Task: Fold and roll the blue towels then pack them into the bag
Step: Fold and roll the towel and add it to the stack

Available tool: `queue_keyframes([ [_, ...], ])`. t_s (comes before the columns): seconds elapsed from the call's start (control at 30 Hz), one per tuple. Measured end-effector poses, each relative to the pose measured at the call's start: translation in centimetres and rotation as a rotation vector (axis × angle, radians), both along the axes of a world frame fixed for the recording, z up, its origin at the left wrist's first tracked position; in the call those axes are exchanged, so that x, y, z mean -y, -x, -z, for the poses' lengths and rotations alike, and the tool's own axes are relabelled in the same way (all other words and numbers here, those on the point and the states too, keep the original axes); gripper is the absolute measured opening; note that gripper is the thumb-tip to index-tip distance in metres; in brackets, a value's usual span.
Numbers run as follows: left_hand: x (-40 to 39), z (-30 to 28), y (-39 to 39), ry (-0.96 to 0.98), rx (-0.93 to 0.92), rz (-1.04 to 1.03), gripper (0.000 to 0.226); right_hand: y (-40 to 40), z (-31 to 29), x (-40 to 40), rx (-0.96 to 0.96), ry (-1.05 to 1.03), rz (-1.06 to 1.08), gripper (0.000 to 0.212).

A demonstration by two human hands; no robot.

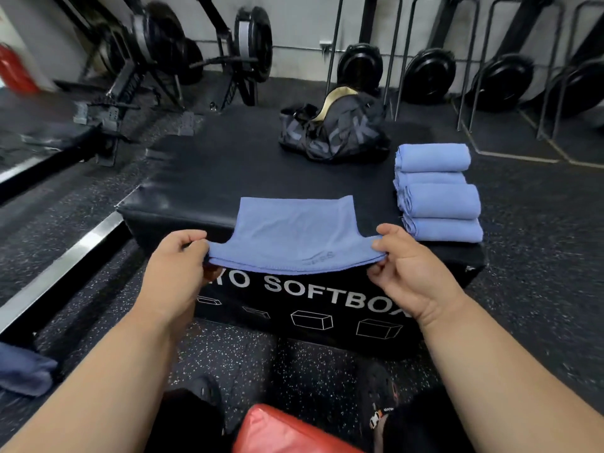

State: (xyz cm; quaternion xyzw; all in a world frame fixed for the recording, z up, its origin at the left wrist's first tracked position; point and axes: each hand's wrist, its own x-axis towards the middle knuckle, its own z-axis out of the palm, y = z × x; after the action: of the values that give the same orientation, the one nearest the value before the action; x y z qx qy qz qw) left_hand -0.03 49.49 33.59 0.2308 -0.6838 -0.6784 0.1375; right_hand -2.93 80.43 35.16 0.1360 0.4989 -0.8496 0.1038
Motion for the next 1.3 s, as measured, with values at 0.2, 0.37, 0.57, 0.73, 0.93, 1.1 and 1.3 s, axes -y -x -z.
queue_keyframes([
  [0.2, -2.0, -6.2, -3.7, -0.008, 0.079, 0.075, 0.020, -5.6, -3.7, -3.7, 0.147, 0.014, 0.057, 0.025],
  [0.37, -4.7, -8.6, -5.8, 0.003, 0.139, 0.087, 0.016, -7.5, -6.8, -5.5, 0.135, -0.066, 0.062, 0.032],
  [0.57, -7.3, -11.1, -7.5, -0.031, 0.122, 0.045, 0.019, -9.2, -8.8, -7.2, 0.125, -0.117, 0.050, 0.018],
  [0.73, -8.9, -11.8, -8.1, 0.078, 0.048, 0.153, 0.016, -10.9, -9.7, -7.2, 0.040, -0.084, -0.063, 0.025],
  [0.93, -11.6, -12.5, -8.7, 0.374, -0.071, 0.486, 0.015, -13.4, -9.9, -6.6, -0.145, -0.263, -0.348, 0.032],
  [1.1, -13.1, -13.2, -10.7, 0.643, -0.117, 0.731, 0.014, -14.4, -9.5, -5.5, -0.181, -0.311, -0.369, 0.030],
  [1.3, -14.5, -12.1, -12.6, 0.564, -0.125, 0.828, 0.019, -16.2, -7.6, -3.6, -0.120, -0.218, -0.370, 0.027],
])
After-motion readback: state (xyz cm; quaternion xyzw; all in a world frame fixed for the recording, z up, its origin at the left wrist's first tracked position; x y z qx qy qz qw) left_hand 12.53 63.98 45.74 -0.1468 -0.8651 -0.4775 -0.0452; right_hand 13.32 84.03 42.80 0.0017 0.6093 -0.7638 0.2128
